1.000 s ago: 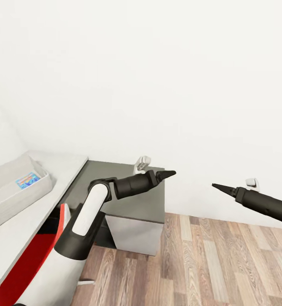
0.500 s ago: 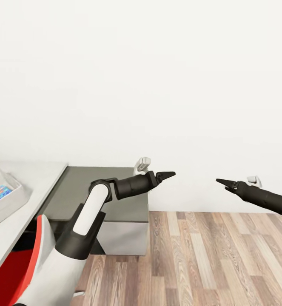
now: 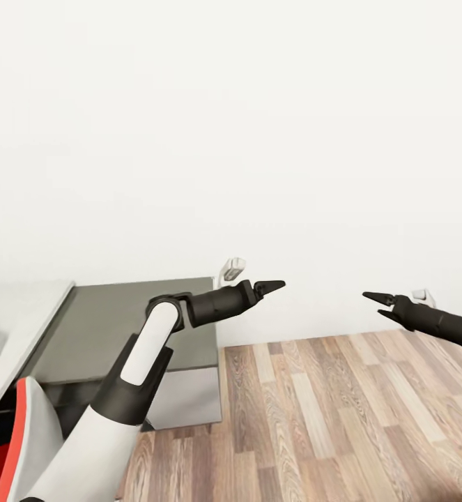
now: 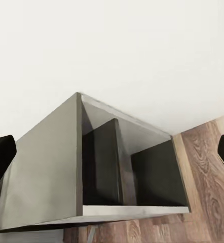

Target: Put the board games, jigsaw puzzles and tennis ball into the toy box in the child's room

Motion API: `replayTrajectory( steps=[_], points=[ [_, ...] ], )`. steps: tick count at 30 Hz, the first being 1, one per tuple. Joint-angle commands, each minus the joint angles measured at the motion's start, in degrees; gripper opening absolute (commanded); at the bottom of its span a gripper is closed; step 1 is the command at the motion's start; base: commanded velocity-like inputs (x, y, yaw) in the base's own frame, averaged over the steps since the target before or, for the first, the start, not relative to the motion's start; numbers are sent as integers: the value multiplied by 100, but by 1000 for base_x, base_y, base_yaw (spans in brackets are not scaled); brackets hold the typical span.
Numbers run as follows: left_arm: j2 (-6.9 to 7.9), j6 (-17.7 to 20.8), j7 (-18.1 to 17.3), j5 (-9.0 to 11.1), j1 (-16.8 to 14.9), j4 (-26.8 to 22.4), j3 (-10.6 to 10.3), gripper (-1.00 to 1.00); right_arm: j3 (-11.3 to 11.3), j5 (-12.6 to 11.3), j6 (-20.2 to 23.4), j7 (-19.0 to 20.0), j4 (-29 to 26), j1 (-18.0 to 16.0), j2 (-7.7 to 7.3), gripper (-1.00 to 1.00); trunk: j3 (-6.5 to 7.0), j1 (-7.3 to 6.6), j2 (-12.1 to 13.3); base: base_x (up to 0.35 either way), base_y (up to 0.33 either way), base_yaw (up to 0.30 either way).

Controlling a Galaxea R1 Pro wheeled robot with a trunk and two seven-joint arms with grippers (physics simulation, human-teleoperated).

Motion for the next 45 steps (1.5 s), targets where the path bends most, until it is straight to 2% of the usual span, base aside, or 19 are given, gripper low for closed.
replayTrajectory(
  steps=[1, 11, 18, 23, 37, 45],
  points=[
    [3, 14, 55, 59, -4, 4, 9, 100, -10, 55, 24, 33, 58, -23, -6, 100, -5, 2, -7, 0, 0, -280],
    [48, -20, 56, 66, -12, 264, 78, 100, -16, 57, 24, -302, 554, -285, -23, 100, 24, 2, -7, 0, 0, -280],
    [115, -43, 55, 73, -94, 1166, 481, 100, 6, 61, 24, -489, 1108, -563, -5, 100, 44, 2, -7, 0, 0, -280],
    [127, -46, 52, 75, -134, 1455, 617, 100, 13, 64, 24, -549, 1252, -616, -1, 100, 59, 2, -7, 0, 0, -280],
    [132, -49, 71, 73, -165, 1668, 700, 100, 18, 60, 24, -1285, 1497, -798, 36, 100, 99, 2, -7, 0, 0, -280],
    [92, -41, 375, 79, -243, 1691, 638, 100, 17, 55, 24, -1500, 1628, -858, 44, 100, 124, 2, -7, 10, 0, -280]
  ],
)
